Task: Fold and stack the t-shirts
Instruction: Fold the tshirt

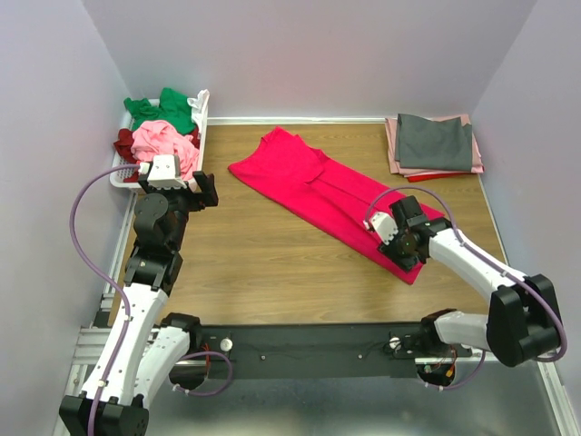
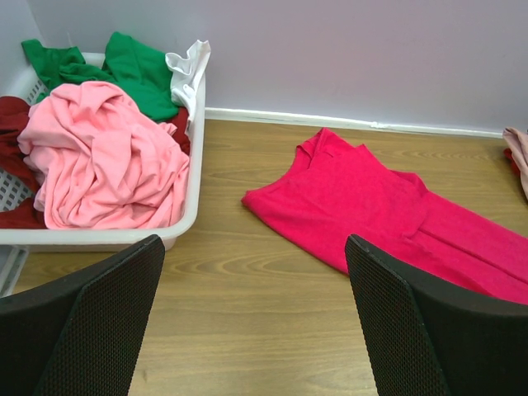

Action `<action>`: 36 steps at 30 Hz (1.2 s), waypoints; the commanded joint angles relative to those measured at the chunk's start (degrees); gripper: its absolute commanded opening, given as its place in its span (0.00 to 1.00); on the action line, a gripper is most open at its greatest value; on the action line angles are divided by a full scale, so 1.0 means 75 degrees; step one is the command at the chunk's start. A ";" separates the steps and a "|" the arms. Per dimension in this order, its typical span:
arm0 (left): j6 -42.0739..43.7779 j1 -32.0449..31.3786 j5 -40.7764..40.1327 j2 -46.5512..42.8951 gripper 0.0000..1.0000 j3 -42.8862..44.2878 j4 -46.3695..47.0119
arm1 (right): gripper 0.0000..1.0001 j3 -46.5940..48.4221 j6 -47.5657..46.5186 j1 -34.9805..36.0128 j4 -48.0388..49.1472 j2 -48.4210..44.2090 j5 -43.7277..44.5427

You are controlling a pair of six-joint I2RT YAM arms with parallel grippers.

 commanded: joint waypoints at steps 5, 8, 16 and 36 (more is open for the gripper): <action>-0.0053 0.0003 0.0143 -0.0142 0.98 -0.0007 0.0141 | 0.46 -0.0277 0.0023 -0.0050 0.0115 0.0359 0.0285; -0.0053 0.0003 0.0143 -0.0154 0.98 0.0004 0.0153 | 0.43 -0.0289 0.0035 -0.0050 0.0162 0.0406 0.0426; -0.0053 0.0015 0.0131 -0.0201 0.98 0.0004 0.0153 | 0.30 -0.0383 0.0011 -0.0061 0.0338 0.0441 0.0789; -0.0065 0.0015 0.0131 -0.0224 0.98 -0.0007 0.0153 | 0.04 -0.0078 0.0199 -0.0600 0.0970 0.0464 0.1821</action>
